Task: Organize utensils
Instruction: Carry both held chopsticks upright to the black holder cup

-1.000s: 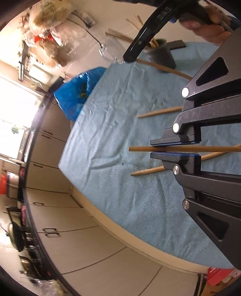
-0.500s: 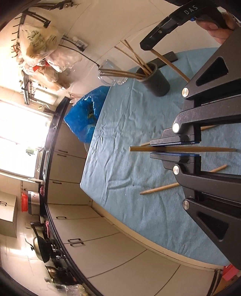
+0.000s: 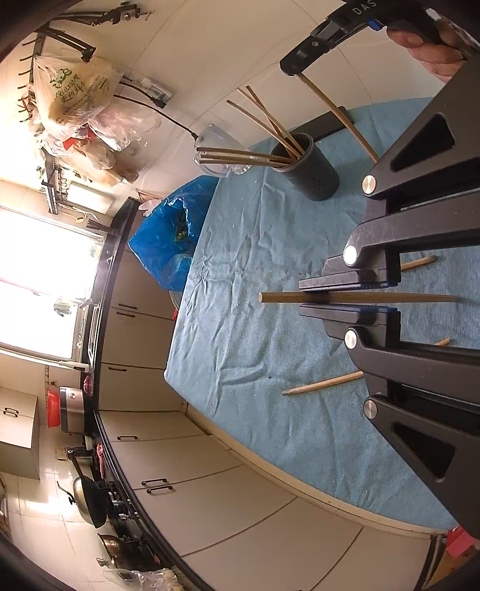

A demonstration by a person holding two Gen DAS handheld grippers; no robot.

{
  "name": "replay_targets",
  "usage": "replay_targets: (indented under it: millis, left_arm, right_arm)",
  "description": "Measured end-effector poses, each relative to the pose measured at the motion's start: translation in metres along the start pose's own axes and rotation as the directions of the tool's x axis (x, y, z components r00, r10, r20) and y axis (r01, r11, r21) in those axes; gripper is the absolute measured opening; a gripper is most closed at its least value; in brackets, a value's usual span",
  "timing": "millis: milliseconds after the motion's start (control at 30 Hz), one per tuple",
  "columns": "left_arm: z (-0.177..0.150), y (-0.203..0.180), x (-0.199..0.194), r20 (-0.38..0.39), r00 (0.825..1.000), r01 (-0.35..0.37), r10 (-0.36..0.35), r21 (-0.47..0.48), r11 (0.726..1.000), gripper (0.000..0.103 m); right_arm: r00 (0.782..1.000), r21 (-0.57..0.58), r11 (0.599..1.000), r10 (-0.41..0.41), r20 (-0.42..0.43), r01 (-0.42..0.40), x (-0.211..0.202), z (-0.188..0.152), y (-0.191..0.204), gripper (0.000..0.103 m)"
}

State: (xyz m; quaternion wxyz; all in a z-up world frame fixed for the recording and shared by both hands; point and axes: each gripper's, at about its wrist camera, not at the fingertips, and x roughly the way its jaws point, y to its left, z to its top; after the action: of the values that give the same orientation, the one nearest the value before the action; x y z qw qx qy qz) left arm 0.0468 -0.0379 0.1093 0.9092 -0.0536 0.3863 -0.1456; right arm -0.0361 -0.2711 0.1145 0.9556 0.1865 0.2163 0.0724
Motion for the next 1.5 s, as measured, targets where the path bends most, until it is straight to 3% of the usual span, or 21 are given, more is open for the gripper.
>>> replay_targets:
  millis: [867, 1500]
  left_arm:
    - [0.009, -0.01, -0.016, 0.019, 1.0, 0.023, -0.023, 0.008, 1.0, 0.006]
    - [0.039, -0.063, -0.024, 0.023, 0.993, 0.11, -0.113, 0.086, 0.99, 0.006]
  right_arm:
    - [0.993, 0.089, 0.994, -0.073, 0.091, 0.064, -0.044, 0.011, -0.039, 0.008]
    - [0.977, 0.133, 0.986, -0.125, 0.17, 0.103, -0.081, 0.024, -0.061, 0.008]
